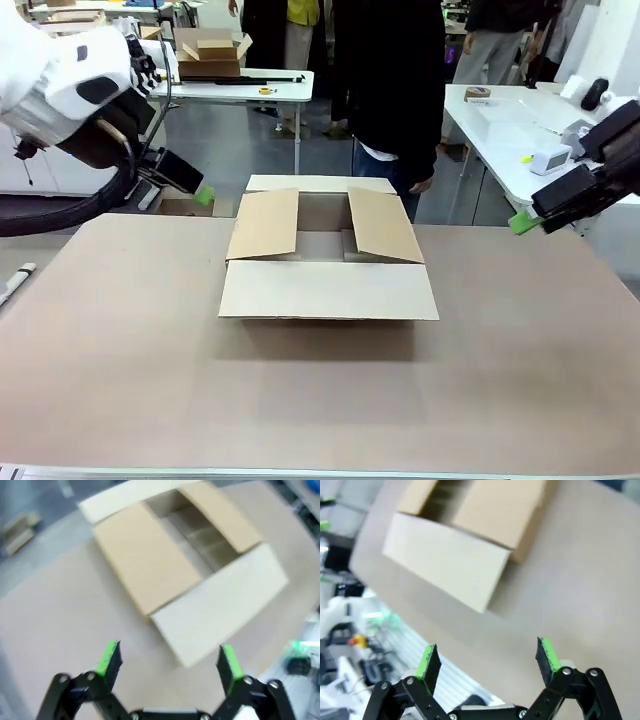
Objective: Pack the gift set into the box.
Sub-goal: Place both hands on the side flaps of the Package Box and spread them outward.
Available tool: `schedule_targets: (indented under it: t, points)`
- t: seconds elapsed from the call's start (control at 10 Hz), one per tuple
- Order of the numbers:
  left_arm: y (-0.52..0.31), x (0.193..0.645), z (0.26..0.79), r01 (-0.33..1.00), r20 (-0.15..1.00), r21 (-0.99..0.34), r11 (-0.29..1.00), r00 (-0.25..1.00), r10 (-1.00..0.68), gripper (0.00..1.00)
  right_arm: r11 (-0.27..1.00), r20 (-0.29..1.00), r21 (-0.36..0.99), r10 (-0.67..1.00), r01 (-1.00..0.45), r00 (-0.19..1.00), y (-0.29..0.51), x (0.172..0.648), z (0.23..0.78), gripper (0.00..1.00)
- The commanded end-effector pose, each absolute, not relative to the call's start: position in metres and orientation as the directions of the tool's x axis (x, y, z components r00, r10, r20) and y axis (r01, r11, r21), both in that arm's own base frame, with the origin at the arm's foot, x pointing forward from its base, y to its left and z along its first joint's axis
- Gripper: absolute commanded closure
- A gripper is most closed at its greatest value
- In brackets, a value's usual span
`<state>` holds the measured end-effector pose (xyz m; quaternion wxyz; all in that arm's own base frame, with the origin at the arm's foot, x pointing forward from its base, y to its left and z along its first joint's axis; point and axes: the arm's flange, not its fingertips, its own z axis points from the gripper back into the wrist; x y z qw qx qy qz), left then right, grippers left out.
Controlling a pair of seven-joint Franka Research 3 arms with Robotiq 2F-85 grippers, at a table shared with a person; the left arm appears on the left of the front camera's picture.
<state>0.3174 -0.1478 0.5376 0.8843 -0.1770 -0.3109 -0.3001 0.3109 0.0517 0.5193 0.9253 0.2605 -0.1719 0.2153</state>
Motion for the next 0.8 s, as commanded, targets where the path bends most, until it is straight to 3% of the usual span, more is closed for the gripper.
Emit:
schedule_targets:
  t: [0.0, 0.1, 0.3, 0.4, 0.6, 0.7]
  points:
    - [-0.101, 0.323, 0.542, 0.655, 0.593, -0.559, 0.509, 0.744, -0.308, 0.0, 0.439, 0.234, 0.847, 0.195, -0.299, 0.952, 0.036, 0.335, 0.524, 0.0]
    - [-0.084, 0.328, 0.539, 0.631, 0.577, -0.694, 0.346, 0.775, -0.258, 0.0, 0.349, 0.184, 0.914, 0.1, -0.208, 0.978, 0.023, 0.34, 0.52, 0.0]
    - [-0.052, 0.338, 0.525, 0.553, 0.54, -0.809, 0.202, 0.833, -0.119, 0.0, 0.139, 0.158, 0.98, -0.088, -0.145, 0.983, -0.013, 0.336, 0.518, 0.0]
    - [-0.035, 0.34, 0.514, 0.516, 0.516, -0.848, 0.119, 0.856, -0.032, 0.0, 0.094, 0.124, 0.99, -0.191, -0.107, 0.974, -0.034, 0.331, 0.512, 0.0]
    - [-0.025, 0.337, 0.508, 0.568, 0.569, -0.82, 0.078, 0.822, -0.006, 0.0, 0.16, 0.169, 0.978, -0.22, -0.135, 0.961, -0.038, 0.329, 0.509, 0.0]
    - [-0.03, 0.333, 0.512, 0.565, 0.594, -0.777, 0.279, 0.804, 0.026, 0.0, 0.166, 0.181, 0.973, -0.101, -0.163, 0.978, -0.044, 0.331, 0.516, 0.0]
